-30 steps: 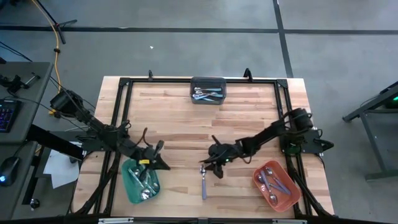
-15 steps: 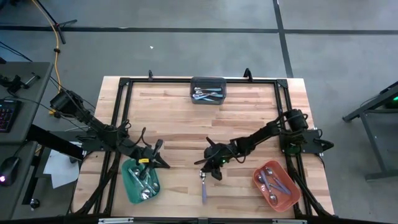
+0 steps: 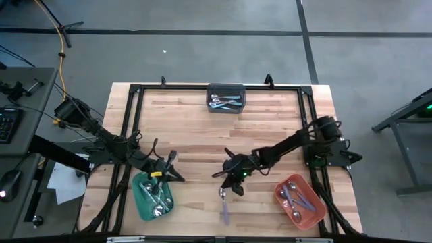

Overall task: Sort silverware by color (type)
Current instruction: Put the purple spoon into the orange bin

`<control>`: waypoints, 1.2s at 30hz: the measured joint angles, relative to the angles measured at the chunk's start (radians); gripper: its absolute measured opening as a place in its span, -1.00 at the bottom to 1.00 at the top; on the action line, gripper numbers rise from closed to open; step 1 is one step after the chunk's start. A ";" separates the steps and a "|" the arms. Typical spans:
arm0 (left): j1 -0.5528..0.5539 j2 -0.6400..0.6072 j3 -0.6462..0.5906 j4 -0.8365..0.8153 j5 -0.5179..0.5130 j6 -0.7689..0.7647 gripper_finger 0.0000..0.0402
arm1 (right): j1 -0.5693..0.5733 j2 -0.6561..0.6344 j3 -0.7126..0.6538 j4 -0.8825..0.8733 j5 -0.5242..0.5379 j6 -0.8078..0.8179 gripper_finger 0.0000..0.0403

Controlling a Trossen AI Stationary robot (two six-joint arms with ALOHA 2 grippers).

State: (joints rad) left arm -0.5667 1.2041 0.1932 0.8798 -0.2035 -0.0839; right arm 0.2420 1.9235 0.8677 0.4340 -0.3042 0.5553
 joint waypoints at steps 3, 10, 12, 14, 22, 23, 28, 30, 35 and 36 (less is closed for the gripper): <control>0.000 0.000 0.000 -0.001 -0.021 0.010 -1.00 | 0.000 -0.062 0.000 -0.089 0.004 0.009 -0.99; 0.000 0.000 0.000 -0.001 -0.025 0.010 -1.00 | 0.009 -0.307 0.001 -0.369 0.009 0.022 -1.00; 0.000 0.000 0.000 -0.002 -0.025 0.010 -1.00 | 0.017 -0.396 0.001 -0.481 0.008 0.050 -1.00; 0.000 0.000 0.000 -0.003 -0.025 0.010 -1.00 | 0.030 -0.483 0.001 -0.592 0.009 0.091 -1.00; 0.000 0.000 0.000 -0.003 -0.043 0.007 -1.00 | 0.137 -0.797 0.001 -0.987 0.006 0.379 -1.00; 0.000 0.000 0.000 -0.003 -0.043 0.003 -1.00 | 0.155 -0.830 0.001 -1.054 0.012 0.424 -1.00; 0.000 0.000 0.000 -0.003 -0.047 -0.001 -1.00 | 0.251 -0.913 0.001 -1.437 0.050 0.607 -1.00; 0.000 0.000 0.000 -0.003 -0.047 -0.001 -1.00 | 0.290 -0.915 0.001 -1.531 0.051 0.632 -1.00; 0.000 0.000 0.000 -0.003 -0.056 -0.009 -1.00 | 0.359 -0.892 0.001 -1.558 0.056 0.642 -1.00; 0.000 0.000 0.000 -0.003 -0.057 -0.009 -1.00 | 0.368 -0.881 0.001 -1.558 0.062 0.641 -1.00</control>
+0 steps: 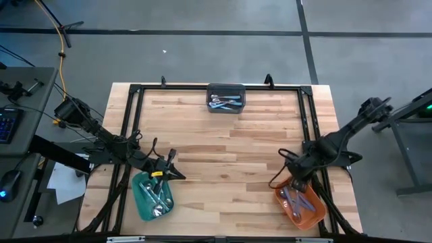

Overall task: Sort silverware by color (type)
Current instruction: Put the purple spoon into the orange bin, then return to Home Position

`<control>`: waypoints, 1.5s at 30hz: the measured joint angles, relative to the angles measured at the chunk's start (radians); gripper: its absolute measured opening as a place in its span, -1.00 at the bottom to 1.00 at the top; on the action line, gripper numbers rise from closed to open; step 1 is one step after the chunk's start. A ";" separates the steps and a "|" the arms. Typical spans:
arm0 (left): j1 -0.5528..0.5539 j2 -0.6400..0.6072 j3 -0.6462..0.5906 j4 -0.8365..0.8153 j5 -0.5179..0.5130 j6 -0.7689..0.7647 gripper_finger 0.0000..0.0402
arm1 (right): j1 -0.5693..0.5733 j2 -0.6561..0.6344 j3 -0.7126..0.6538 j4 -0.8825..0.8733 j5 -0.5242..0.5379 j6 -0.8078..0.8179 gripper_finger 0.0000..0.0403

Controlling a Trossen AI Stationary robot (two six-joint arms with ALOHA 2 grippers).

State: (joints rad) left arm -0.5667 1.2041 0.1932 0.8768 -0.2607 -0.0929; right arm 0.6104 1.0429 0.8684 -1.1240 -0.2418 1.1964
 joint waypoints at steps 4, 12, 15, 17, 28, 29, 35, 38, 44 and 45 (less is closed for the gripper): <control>0.000 0.000 0.000 0.000 0.000 0.000 -1.00 | 0.025 0.072 0.000 0.000 0.011 -0.051 -1.00; 0.037 0.000 0.000 0.002 -0.006 -0.052 -1.00 | 0.025 0.235 0.000 0.002 0.020 -0.215 -1.00; 0.070 0.000 0.000 0.002 0.007 -0.051 -1.00 | 0.025 0.261 0.000 0.003 0.021 -0.234 -1.00; 0.099 0.000 0.000 0.003 0.043 -0.041 -1.00 | 0.025 0.265 0.000 0.003 0.021 -0.234 -1.00; 0.314 0.000 0.000 0.014 0.299 0.018 -1.00 | 0.018 0.245 0.151 -0.014 0.275 -0.383 -1.00; 0.338 0.000 0.000 0.014 0.313 0.020 -1.00 | 0.006 0.237 0.160 -0.005 0.324 -0.424 -1.00; 0.492 0.000 0.000 0.043 0.439 0.073 -1.00 | -0.149 0.200 0.163 0.178 0.457 -0.738 -1.00; 0.565 0.000 0.001 0.077 0.522 0.086 -1.00 | -0.264 0.198 0.163 0.307 0.435 -0.949 -1.00; 0.668 0.000 0.001 0.081 0.592 0.090 -1.00 | -0.524 0.219 0.163 0.572 0.216 -1.274 -1.00; 0.679 0.000 0.001 0.081 0.592 0.090 -1.00 | -0.559 0.225 0.163 0.609 0.190 -1.314 -1.00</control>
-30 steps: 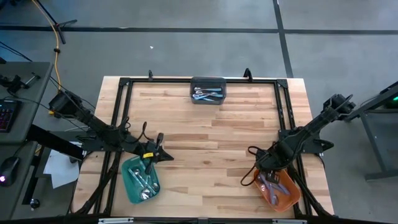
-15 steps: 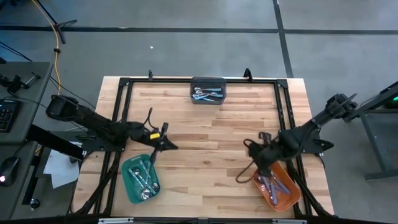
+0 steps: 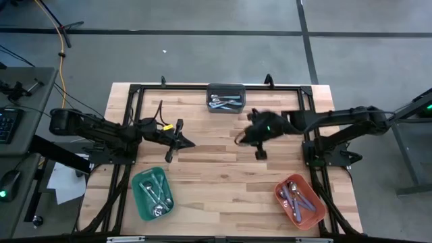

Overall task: Sort silverware by color (type)
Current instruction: Return to Home Position

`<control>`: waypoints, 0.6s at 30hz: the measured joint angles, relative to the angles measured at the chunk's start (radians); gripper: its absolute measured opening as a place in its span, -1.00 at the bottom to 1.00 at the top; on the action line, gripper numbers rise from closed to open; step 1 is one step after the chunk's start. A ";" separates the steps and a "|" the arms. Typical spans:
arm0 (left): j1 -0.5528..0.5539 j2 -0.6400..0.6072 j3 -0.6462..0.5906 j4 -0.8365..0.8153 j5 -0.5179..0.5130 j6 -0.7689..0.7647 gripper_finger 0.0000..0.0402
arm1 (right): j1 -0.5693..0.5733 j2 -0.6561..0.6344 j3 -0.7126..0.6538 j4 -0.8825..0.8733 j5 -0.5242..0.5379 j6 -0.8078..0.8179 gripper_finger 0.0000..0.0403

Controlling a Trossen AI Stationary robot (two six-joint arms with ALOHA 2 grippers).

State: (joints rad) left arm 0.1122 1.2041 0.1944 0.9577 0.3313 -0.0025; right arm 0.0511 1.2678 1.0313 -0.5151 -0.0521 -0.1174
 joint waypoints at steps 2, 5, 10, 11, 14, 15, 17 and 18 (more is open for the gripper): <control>0.019 0.000 0.000 0.010 0.000 0.000 -1.00 | -0.063 0.018 0.000 0.068 -0.042 -0.070 -1.00; 0.042 0.000 0.000 0.021 0.000 0.011 -1.00 | -0.133 0.049 -0.010 0.162 -0.107 -0.134 -1.00; 0.073 0.000 0.000 0.029 0.000 0.025 -1.00 | -0.210 0.064 -0.174 0.460 -0.214 -0.157 -1.00; 0.078 0.000 0.000 0.028 0.000 0.027 -1.00 | -0.221 0.064 -0.216 0.531 -0.221 -0.153 -1.00; 0.100 0.000 0.000 0.024 0.000 0.030 -1.00 | -0.244 0.055 -0.334 0.736 -0.245 -0.141 -1.00; 0.108 0.000 0.000 0.023 0.000 0.027 -1.00 | -0.247 0.050 -0.365 0.789 -0.246 -0.134 -1.00; 0.126 -0.008 0.000 0.017 0.009 0.017 -1.00 | -0.248 0.024 -0.422 0.855 -0.248 -0.122 -1.00; 0.135 -0.011 0.000 0.017 0.023 0.015 -1.00 | -0.248 0.009 -0.449 0.883 -0.247 -0.117 -1.00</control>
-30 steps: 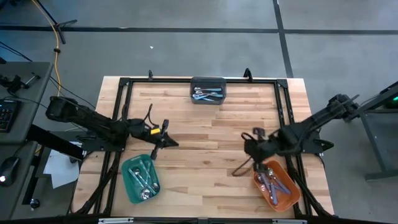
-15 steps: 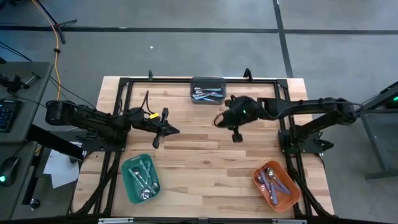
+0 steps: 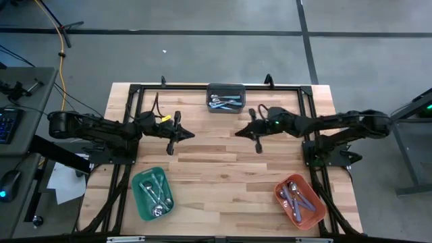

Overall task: Sort silverware by color (type)
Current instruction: Return to Home Position

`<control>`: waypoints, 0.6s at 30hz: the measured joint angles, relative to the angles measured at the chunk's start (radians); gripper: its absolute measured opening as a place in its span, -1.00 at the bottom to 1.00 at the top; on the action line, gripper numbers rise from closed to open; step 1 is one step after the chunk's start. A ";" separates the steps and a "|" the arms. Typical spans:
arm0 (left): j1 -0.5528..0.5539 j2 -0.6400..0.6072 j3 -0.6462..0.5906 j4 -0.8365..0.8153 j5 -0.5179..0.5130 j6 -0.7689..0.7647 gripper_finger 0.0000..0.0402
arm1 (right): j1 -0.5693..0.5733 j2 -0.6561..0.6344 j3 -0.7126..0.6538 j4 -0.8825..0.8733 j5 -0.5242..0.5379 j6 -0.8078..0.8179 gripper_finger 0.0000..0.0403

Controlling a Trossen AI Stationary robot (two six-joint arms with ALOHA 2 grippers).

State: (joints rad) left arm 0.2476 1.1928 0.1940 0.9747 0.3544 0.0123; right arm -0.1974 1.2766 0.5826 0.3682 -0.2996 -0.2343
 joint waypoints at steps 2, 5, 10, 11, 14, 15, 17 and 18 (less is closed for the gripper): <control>0.018 -0.010 0.000 -0.009 0.028 0.000 -1.00 | 0.000 -0.044 -0.049 0.047 0.003 0.010 -1.00; 0.041 -0.020 0.000 -0.033 0.034 0.000 -1.00 | 0.000 -0.114 -0.125 0.114 0.010 0.031 -1.00; 0.075 -0.032 -0.001 -0.074 0.037 0.008 -1.00 | 0.000 -0.245 -0.255 0.188 0.079 0.043 -1.00; 0.081 -0.035 -0.001 -0.076 0.037 0.015 -1.00 | -0.001 -0.271 -0.275 0.193 0.091 0.043 -1.00; 0.098 -0.053 0.000 -0.079 0.037 0.019 -1.00 | -0.010 -0.361 -0.332 0.201 0.103 0.063 -1.00; 0.105 -0.063 -0.001 -0.088 0.039 0.022 -1.00 | -0.016 -0.393 -0.351 0.207 0.104 0.073 -1.00; 0.120 -0.080 -0.001 -0.095 0.039 0.025 -1.00 | -0.032 -0.455 -0.389 0.209 0.105 0.081 -1.00; 0.125 -0.089 -0.002 -0.105 0.041 0.023 -1.00 | -0.040 -0.484 -0.408 0.215 0.105 0.090 -1.00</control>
State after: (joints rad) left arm 0.3728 1.1040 0.1916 0.8696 0.3958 0.0355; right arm -0.2378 0.7922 0.1747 0.5835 -0.1945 -0.1444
